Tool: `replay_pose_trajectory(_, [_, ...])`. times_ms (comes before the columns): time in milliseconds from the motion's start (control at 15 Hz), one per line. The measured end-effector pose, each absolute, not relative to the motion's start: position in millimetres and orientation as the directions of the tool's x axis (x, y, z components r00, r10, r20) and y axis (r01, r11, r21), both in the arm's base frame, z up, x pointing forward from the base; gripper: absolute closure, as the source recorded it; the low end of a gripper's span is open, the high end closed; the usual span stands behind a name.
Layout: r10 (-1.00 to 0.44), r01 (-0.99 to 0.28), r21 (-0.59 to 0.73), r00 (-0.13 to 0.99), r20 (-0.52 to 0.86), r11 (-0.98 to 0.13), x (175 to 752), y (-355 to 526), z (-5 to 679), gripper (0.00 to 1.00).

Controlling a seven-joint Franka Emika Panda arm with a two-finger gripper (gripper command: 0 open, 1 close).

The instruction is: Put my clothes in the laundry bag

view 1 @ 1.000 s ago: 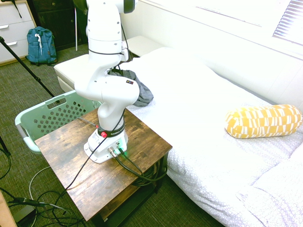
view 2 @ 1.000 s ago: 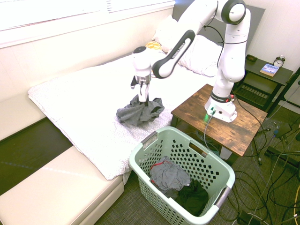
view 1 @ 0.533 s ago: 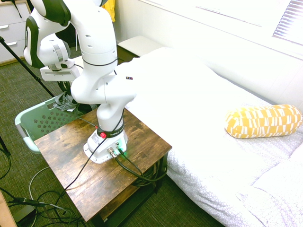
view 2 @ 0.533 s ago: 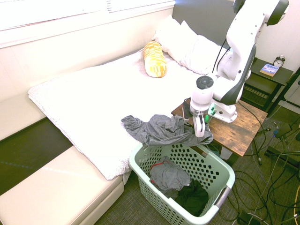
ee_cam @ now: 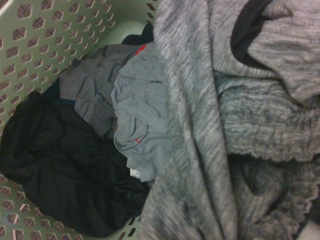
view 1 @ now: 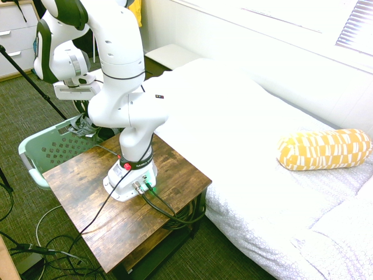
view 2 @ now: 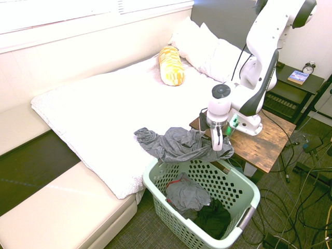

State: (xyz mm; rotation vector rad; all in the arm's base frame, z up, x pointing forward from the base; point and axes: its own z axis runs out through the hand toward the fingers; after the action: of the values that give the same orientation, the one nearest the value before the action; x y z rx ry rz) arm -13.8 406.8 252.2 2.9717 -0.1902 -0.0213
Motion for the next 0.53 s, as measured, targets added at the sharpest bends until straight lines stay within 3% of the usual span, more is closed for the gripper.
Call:
replay_pose_trajectory(333, [-0.121, -0.122, 0.162, 0.993, 0.015, -0.979, -4.5, 407.9, 252.2, 0.00])
replay_pose_trajectory(533, [-0.151, -0.153, 0.142, 0.988, 0.025, -0.978, 48.3, 422.3, 257.9, 0.00])
